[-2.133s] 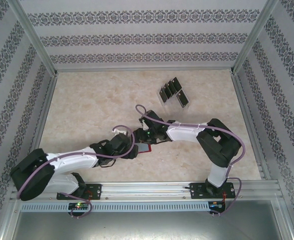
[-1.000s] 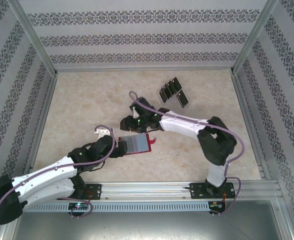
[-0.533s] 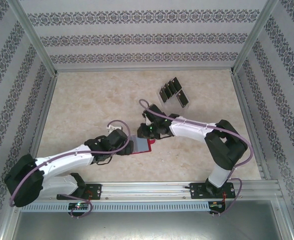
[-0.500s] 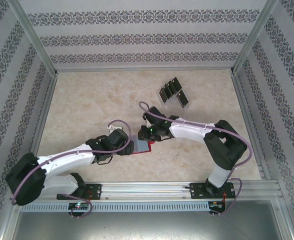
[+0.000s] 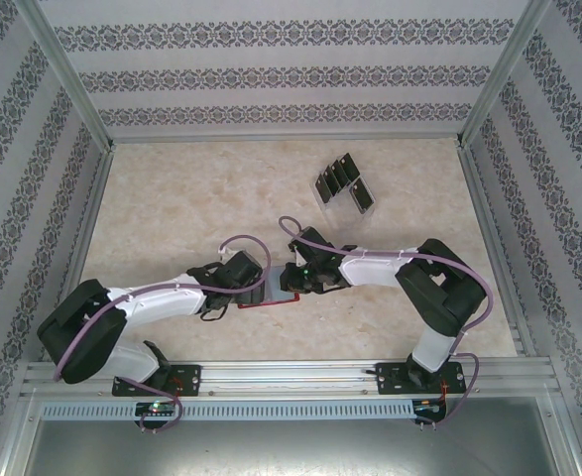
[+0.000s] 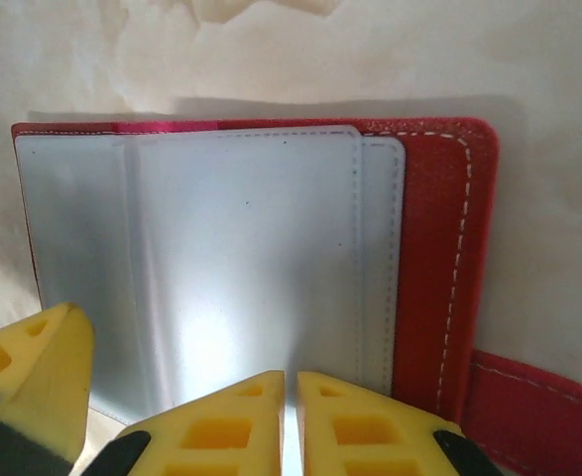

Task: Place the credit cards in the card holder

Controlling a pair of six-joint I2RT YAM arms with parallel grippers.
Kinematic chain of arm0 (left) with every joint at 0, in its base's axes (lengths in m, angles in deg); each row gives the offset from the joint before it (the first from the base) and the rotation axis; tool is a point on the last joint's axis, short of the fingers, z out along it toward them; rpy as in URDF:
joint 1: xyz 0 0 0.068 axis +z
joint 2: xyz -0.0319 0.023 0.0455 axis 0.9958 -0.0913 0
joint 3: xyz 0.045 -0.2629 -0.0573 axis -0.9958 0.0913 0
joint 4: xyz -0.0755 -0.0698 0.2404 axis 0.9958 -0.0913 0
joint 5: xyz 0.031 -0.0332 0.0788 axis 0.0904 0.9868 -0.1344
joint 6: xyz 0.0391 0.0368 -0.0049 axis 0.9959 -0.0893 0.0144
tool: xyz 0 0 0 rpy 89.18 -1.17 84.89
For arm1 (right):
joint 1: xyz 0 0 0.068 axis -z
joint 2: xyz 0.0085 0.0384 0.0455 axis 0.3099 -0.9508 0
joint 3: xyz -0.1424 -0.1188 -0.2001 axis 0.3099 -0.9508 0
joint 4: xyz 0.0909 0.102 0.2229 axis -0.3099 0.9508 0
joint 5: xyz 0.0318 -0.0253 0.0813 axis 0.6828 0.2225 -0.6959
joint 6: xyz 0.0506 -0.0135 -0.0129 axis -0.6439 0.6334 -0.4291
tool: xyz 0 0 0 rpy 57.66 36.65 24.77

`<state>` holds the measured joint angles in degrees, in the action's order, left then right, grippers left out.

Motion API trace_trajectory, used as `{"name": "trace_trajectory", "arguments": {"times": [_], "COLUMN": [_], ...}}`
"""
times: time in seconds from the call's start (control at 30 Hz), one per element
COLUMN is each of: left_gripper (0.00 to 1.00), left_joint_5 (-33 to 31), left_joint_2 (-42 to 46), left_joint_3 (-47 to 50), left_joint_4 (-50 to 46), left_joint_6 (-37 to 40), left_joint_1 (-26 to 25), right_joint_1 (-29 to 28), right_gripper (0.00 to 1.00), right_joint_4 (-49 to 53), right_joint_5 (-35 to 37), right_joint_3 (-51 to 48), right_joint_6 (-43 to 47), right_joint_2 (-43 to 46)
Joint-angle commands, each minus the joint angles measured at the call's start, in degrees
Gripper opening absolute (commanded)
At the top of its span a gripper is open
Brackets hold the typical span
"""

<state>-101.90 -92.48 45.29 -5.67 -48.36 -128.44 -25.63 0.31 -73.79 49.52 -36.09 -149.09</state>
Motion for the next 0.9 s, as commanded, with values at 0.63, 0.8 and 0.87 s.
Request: {"name": "trace_trajectory", "arguments": {"times": [0.63, 0.8, 0.87], "left_gripper": [1.0, 1.0, 1.0], "left_joint_5": [-0.91, -0.73, -0.64], "left_joint_2": [4.62, 5.42, 6.1], "left_joint_3": [5.8, 5.81, 5.97], "left_joint_4": [-2.67, -2.94, -2.93], "left_joint_6": [-2.04, -1.88, -1.86], "left_joint_1": [3.67, 3.73, 3.68], "right_joint_1": [2.6, 5.81, 8.06], "right_gripper": [0.2, 0.33, 0.37], "right_joint_4": [1.24, 8.39, 12.12], "right_joint_5": [0.31, 1.51, 3.24], "right_joint_3": [-0.2, 6.6, 10.18], "right_joint_6": [-0.27, 4.34, 7.09], "right_joint_2": [1.74, 9.08, 10.79]}}
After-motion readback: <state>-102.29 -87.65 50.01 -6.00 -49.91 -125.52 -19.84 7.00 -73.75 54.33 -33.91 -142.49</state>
